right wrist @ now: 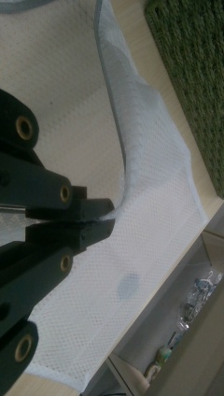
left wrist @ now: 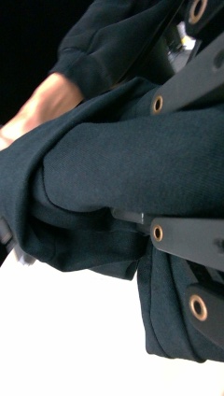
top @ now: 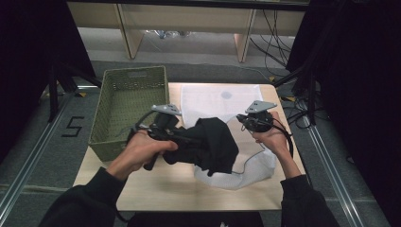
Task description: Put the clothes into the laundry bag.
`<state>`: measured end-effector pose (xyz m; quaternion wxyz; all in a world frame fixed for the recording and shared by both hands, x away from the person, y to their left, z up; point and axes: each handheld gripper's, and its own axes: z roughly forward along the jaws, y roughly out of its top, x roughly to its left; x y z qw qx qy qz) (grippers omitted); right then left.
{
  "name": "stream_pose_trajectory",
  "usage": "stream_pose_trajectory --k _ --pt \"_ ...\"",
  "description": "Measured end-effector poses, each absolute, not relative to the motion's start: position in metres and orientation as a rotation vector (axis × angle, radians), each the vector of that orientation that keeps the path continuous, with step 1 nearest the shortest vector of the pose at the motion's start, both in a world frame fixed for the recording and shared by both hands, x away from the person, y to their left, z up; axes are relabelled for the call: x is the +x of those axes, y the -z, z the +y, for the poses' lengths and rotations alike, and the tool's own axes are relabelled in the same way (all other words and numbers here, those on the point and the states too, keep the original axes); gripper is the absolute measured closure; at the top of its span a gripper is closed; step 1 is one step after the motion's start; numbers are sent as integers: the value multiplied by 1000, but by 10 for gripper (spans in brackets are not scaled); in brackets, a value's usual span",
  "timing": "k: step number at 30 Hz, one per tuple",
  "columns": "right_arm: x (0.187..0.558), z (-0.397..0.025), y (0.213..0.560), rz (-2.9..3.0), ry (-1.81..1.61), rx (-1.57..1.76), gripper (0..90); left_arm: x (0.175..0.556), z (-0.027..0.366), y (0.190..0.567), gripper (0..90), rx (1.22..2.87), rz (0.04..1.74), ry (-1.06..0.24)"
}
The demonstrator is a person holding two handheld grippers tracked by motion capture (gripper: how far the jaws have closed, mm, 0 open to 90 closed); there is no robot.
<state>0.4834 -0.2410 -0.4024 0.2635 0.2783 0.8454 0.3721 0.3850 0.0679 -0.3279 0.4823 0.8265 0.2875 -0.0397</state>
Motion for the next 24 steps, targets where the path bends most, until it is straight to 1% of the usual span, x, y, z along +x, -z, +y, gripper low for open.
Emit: stream_pose_trajectory --k 6,14,18,19,20,24 --pt "481 -243 400 2268 -1025 779 898 400 30 365 708 2087 713 173" --pt "479 -245 395 2263 -1029 766 898 426 -5 393 705 2111 766 233" --pt "479 -245 393 2265 -1040 733 898 439 -19 410 702 2179 796 201" --pt "479 -245 392 2266 -1034 731 898 439 -19 410 702 2179 796 201" --pt "477 -244 392 2265 -1036 735 898 449 -22 417 702 2159 834 185" --pt "476 -243 390 2268 -1038 717 898 463 -17 416 701 2111 923 117"
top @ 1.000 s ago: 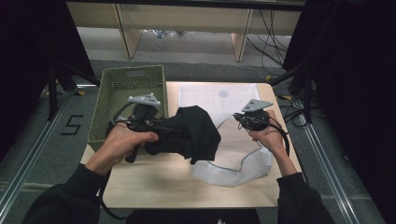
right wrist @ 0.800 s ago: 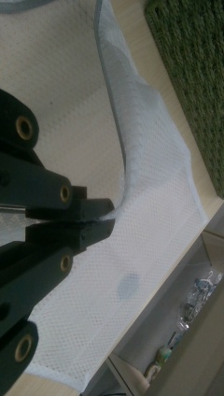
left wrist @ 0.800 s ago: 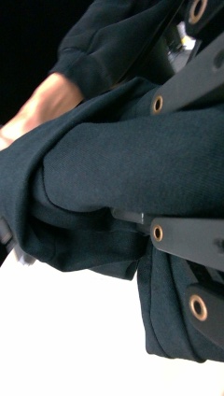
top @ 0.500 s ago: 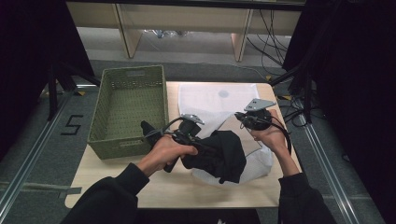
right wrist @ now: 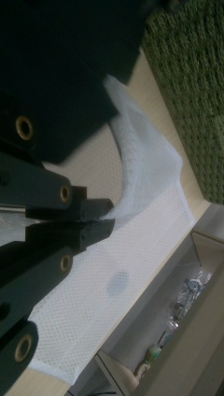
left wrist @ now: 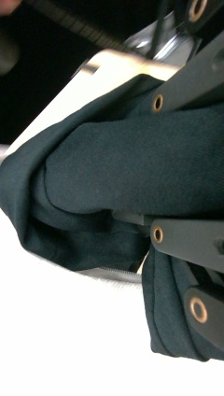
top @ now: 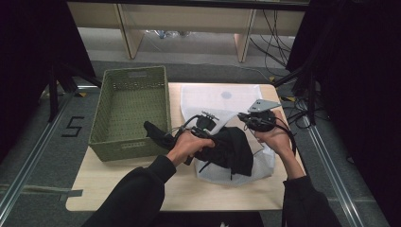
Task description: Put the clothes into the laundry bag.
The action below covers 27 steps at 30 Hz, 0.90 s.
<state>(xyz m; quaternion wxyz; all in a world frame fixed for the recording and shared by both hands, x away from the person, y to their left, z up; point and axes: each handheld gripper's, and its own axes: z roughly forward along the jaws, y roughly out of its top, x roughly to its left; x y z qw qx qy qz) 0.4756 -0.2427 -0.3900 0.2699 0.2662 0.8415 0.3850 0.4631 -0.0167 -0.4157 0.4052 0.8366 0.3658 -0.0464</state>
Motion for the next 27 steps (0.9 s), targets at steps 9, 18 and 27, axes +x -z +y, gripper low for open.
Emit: stream_pose_trajectory --k 9,18,27 --pt "473 -238 388 2280 -1043 708 899 481 -31 425 673 2125 959 -91" --pt "476 -241 399 2308 -1020 759 899 488 -38 432 312 2197 977 -37" --pt "475 -241 398 2298 -1024 736 899 454 19 372 186 2156 928 -179"
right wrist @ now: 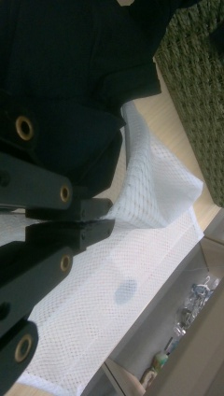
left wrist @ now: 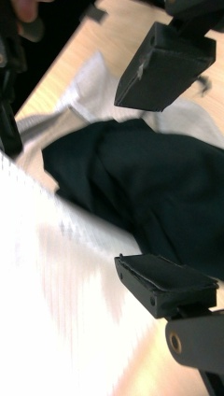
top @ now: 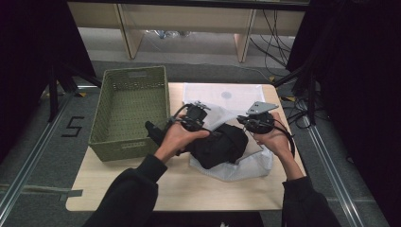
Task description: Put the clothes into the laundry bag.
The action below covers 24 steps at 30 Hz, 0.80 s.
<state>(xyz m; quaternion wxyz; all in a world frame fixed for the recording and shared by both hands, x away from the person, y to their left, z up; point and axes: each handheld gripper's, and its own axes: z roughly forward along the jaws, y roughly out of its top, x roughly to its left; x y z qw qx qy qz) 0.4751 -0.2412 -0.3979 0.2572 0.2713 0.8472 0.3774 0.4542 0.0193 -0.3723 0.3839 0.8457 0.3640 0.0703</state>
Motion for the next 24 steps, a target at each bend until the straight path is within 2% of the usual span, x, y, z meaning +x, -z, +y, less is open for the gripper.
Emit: stream_pose_trajectory --k 5,7,11,18,21,23,24 --pt "476 -242 398 2297 -1018 726 899 435 74 361 201 2179 958 -302" --pt "477 -241 398 2292 -1020 722 899 429 99 361 201 2142 969 -350" --pt "475 -240 398 2303 -1019 736 899 425 127 367 209 2158 1008 -396" --pt "476 -240 398 2302 -1017 732 898 442 154 399 199 2166 1140 -331" --pt "476 -240 399 2295 -1015 732 898 444 159 403 390 2141 1113 -231" --pt "476 -241 399 2312 -1019 753 898 442 159 401 539 2121 1087 -218" --pt "477 -241 399 2311 -1022 749 898 441 158 400 579 2124 1078 -229"
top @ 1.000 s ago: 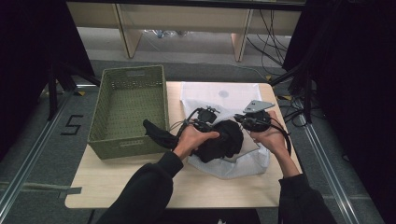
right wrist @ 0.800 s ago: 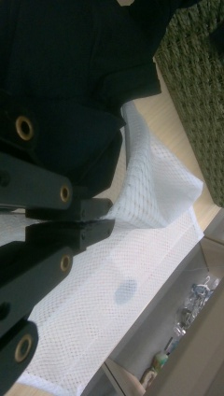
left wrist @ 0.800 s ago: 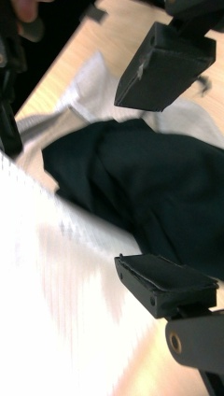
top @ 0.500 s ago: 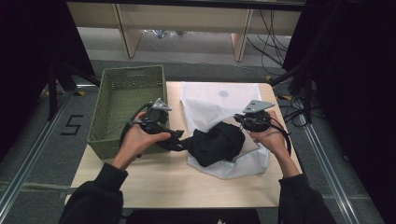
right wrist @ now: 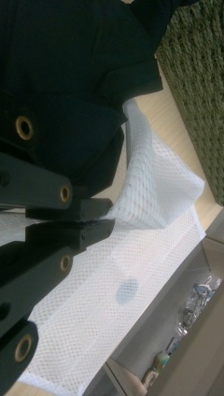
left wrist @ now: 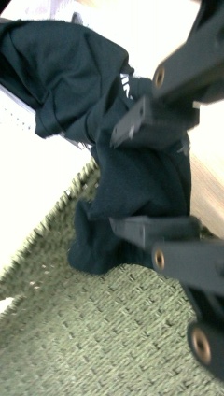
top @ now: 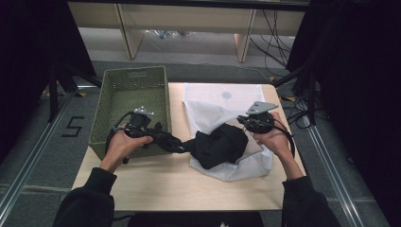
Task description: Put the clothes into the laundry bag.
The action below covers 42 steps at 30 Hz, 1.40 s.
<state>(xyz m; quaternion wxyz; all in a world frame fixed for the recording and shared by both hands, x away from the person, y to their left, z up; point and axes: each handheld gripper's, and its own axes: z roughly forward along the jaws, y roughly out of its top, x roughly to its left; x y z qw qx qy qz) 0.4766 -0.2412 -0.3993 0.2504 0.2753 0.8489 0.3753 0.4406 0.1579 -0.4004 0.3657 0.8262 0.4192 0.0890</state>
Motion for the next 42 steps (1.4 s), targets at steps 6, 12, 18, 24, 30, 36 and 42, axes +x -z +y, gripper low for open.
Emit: stream_pose_trajectory --k 6,12,18,24,30,36,42 --pt "477 -240 398 2294 -1018 719 899 437 155 394 710 2109 1040 -284" --pt "477 -240 399 2309 -1023 731 899 425 136 378 811 2067 940 -299" --pt "476 -240 398 2281 -1024 735 899 415 75 361 811 2066 742 -212" --pt "475 -242 395 2279 -1036 750 898 429 -5 366 810 2135 607 -138" --pt "477 -248 395 2278 -1040 754 898 458 -52 415 773 2191 643 -84" --pt "476 -248 396 2282 -1039 750 898 455 -59 431 530 2254 597 -78" --pt "476 -247 399 2287 -1031 746 898 427 -28 404 235 2275 584 -276"
